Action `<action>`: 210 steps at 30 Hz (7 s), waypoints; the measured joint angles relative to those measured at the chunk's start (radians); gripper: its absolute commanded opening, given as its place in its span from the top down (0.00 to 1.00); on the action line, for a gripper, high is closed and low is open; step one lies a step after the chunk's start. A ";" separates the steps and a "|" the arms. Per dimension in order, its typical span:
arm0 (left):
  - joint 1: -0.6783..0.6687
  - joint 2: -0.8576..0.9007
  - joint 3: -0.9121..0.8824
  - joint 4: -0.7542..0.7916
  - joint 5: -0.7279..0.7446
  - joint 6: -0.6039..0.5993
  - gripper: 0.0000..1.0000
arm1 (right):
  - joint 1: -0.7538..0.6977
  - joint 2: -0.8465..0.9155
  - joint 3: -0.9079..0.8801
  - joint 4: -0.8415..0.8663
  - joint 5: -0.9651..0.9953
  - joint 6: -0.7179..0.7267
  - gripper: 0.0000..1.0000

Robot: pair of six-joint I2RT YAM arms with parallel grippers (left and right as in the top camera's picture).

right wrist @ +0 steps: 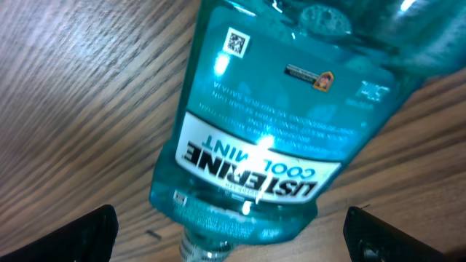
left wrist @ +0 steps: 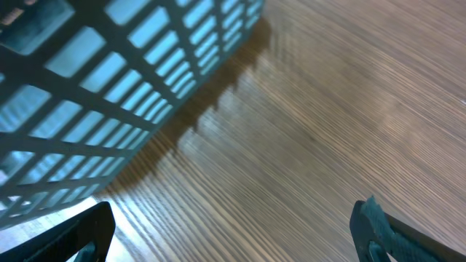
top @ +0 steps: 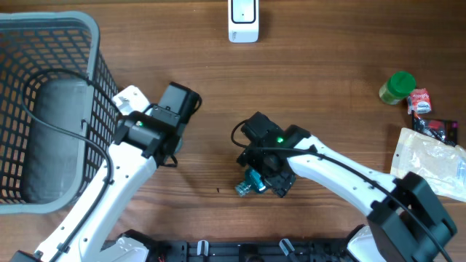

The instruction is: Scan the item barcode

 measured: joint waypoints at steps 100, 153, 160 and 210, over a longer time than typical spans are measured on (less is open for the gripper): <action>0.043 0.000 -0.001 -0.242 0.049 -0.086 0.00 | -0.297 0.309 0.113 0.967 -0.974 0.649 0.13; 0.034 -0.002 -0.002 -0.178 0.045 -0.101 0.00 | -0.298 -0.213 0.130 0.316 -0.539 -0.274 0.00; -0.009 -0.040 -0.002 -0.160 0.045 -0.101 0.00 | -0.300 -0.323 0.220 0.169 -0.049 -0.758 0.00; -0.111 -0.523 -0.002 -0.212 -0.060 -0.100 0.00 | -0.092 0.300 0.747 0.005 0.128 -1.035 0.30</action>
